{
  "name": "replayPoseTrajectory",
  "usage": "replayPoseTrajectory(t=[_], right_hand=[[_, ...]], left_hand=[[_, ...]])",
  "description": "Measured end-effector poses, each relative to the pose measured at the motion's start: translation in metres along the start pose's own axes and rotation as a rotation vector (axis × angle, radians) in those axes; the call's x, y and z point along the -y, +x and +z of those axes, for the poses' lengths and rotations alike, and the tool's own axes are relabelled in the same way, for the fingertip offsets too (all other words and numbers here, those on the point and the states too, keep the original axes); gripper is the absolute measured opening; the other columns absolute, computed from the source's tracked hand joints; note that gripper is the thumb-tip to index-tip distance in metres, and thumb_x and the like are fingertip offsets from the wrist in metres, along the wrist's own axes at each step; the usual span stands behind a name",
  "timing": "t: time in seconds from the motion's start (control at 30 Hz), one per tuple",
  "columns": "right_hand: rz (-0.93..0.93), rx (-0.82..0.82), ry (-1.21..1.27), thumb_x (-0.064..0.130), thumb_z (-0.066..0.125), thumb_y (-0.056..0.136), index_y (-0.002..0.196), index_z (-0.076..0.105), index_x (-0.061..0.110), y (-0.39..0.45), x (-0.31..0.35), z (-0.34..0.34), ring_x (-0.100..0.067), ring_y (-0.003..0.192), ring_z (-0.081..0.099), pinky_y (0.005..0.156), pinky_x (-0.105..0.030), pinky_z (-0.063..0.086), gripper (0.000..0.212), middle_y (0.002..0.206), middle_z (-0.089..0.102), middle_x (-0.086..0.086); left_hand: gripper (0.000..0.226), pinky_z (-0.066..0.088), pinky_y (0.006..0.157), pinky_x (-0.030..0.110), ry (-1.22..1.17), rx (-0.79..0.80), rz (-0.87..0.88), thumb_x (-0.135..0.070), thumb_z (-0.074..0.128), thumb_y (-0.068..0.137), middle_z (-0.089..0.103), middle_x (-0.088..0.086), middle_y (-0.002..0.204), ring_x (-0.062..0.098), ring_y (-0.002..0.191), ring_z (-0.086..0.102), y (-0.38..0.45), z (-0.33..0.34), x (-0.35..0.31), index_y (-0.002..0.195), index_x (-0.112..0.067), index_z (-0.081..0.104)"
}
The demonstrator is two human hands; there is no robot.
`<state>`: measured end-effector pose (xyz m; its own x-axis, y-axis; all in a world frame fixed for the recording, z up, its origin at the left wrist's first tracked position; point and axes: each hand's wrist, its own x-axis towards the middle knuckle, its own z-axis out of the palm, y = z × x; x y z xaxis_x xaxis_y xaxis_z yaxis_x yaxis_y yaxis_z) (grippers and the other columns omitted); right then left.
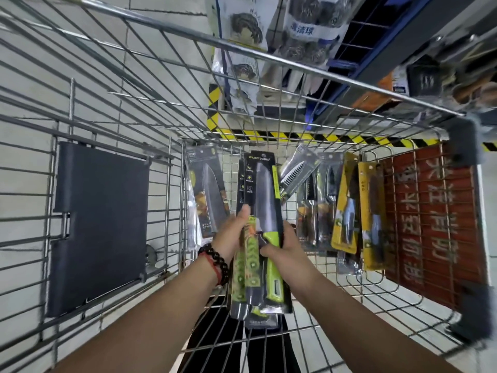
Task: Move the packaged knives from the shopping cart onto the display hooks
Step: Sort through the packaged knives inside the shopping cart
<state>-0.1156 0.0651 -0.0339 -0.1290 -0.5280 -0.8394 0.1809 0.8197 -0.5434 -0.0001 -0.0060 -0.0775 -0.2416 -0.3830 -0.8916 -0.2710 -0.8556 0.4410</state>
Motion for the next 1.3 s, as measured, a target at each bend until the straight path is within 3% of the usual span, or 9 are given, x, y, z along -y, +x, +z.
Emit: replayPoseTrajectory(t=[0.2, 0.3, 0.4, 0.53, 0.7, 0.93, 1.1, 1.2, 1.3], right_hand=[[-0.037, 0.173, -0.108, 0.028, 0.055, 0.098, 0.149, 0.024, 0.032, 0.001, 0.006, 0.006, -0.006, 0.130, 0.042, 0.110, -0.029, 0.033, 0.060, 0.139, 0.043, 0.016], [0.004, -0.003, -0.101, 0.042, 0.045, 0.099, 0.144, 0.037, 0.035, 0.025, 0.014, -0.006, -0.015, 0.126, 0.044, 0.111, -0.040, 0.034, 0.046, 0.142, 0.045, 0.009], [-0.182, -0.212, -0.735, 0.031, 0.056, 0.090, 0.142, 0.033, 0.041, 0.077, 0.013, -0.013, -0.032, 0.138, 0.031, 0.114, -0.052, 0.030, 0.058, 0.154, 0.027, -0.009], [-0.426, -0.024, -1.643, 0.049, 0.051, 0.088, 0.148, 0.023, 0.038, 0.134, -0.002, -0.011, -0.033, 0.148, -0.010, 0.115, -0.058, -0.007, 0.068, 0.163, -0.003, -0.004], [-0.401, 0.042, -1.907, 0.054, 0.031, 0.091, 0.138, 0.046, 0.025, 0.128, -0.009, -0.020, -0.030, 0.144, 0.023, 0.114, -0.061, -0.002, 0.057, 0.151, 0.037, -0.008], [-0.147, 0.086, -1.794, 0.030, 0.056, 0.086, 0.131, 0.047, 0.025, 0.086, -0.021, -0.078, -0.033, 0.107, 0.056, 0.092, -0.040, 0.039, 0.047, 0.110, 0.067, -0.007], [-0.291, -0.021, -1.667, 0.029, 0.051, 0.079, 0.121, 0.056, 0.027, 0.085, -0.042, -0.098, -0.022, 0.102, 0.061, 0.103, -0.037, 0.033, 0.043, 0.104, 0.070, 0.002], [-0.327, -0.047, -1.639, 0.028, 0.047, 0.084, 0.124, 0.056, 0.023, 0.078, -0.044, -0.100, -0.022, 0.094, 0.064, 0.109, -0.036, 0.028, 0.042, 0.090, 0.071, 0.000], [-0.296, -0.051, -1.584, 0.028, 0.049, 0.085, 0.123, 0.056, 0.022, 0.073, -0.047, -0.099, -0.020, 0.097, 0.063, 0.112, -0.035, 0.025, 0.039, 0.093, 0.071, 0.001]], left_hand=[[0.080, 0.039, 0.103, 0.033, -0.004, -0.010, 0.072, -0.046, 0.084, 0.067, 0.055, -0.010, 0.130, 0.010, 0.114, 0.055, 0.008, -0.016, 0.006, 0.134, -0.027, 0.044], [0.112, 0.035, 0.111, 0.044, -0.054, -0.046, 0.073, -0.045, 0.083, 0.065, 0.042, 0.004, 0.147, 0.023, 0.125, 0.050, 0.023, -0.034, 0.010, 0.152, -0.022, 0.017], [0.111, 0.038, 0.109, 0.048, -0.135, -0.074, 0.112, -0.045, 0.086, 0.060, 0.042, 0.010, 0.148, 0.030, 0.121, 0.055, 0.033, -0.045, 0.008, 0.150, -0.024, 0.022], [0.097, 0.041, 0.106, 0.048, -0.167, -0.080, 0.149, -0.037, 0.083, 0.069, 0.055, 0.001, 0.132, 0.032, 0.113, 0.060, 0.051, -0.058, 0.017, 0.147, -0.023, 0.027], [0.129, 0.028, 0.114, 0.047, -0.061, -0.077, 0.153, -0.060, 0.085, 0.049, 0.034, 0.009, 0.153, 0.029, 0.135, 0.042, 0.062, -0.054, 0.017, 0.152, -0.028, 0.015], [0.109, 0.044, 0.098, 0.035, -0.019, -0.120, 0.144, -0.042, 0.080, 0.072, 0.036, -0.002, 0.143, 0.020, 0.113, 0.052, 0.082, -0.008, 0.018, 0.152, -0.014, 0.012], [0.107, 0.040, 0.104, 0.038, 0.082, -0.165, 0.116, -0.052, 0.076, 0.069, 0.033, 0.004, 0.152, 0.023, 0.125, 0.047, 0.084, 0.017, 0.024, 0.151, -0.016, 0.018], [0.068, 0.047, 0.071, 0.010, 0.087, -0.120, 0.161, -0.026, 0.073, 0.084, 0.044, -0.010, 0.126, 0.003, 0.092, 0.054, 0.080, 0.027, 0.027, 0.138, -0.019, 0.032], [0.059, 0.042, 0.062, 0.012, 0.172, -0.095, 0.125, -0.017, 0.071, 0.086, 0.043, -0.012, 0.117, 0.010, 0.104, 0.051, 0.080, 0.027, 0.025, 0.135, -0.016, 0.037]])
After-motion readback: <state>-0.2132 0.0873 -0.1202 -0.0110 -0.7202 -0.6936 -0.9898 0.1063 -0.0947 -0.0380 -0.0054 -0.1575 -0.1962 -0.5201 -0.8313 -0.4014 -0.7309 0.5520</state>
